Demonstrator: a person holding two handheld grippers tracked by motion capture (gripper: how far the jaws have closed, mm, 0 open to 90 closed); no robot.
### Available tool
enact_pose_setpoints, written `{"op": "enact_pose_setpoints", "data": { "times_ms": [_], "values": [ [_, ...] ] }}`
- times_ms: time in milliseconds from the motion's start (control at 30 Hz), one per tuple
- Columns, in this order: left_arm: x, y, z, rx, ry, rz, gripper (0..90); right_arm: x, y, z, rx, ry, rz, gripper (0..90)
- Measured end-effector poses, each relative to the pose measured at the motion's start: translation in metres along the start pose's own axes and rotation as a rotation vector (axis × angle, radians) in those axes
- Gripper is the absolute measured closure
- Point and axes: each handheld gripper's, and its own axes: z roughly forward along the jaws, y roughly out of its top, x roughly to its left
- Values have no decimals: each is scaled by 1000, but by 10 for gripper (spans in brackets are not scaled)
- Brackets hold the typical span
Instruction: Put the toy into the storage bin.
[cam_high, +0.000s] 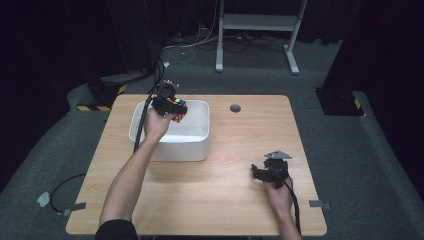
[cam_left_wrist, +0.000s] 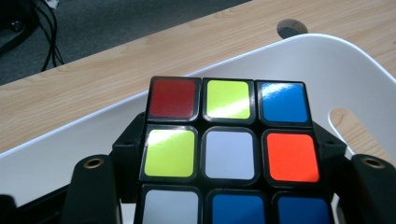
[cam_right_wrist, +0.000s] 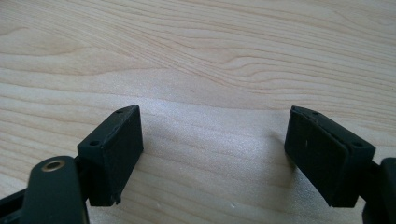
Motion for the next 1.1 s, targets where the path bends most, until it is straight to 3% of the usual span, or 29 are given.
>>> {"op": "enact_pose_setpoints", "data": {
  "times_ms": [200,333,533,733,1100],
  "values": [
    [1,-2,-2,-14,0,-9,337,0,0,0,0,0,0,193],
    [-2,-7,0,7,12,20,337,0,0,0,0,0,0,193],
    [2,-11,-2,8,-7,5,338,0,0,0,-1,3,-5,193],
    [0,-14,-7,13,8,27,338,0,0,0,-1,3,-4,193],
    [6,-23,-13,10,2,11,338,0,0,0,-2,4,-4,193]
  ]
}}
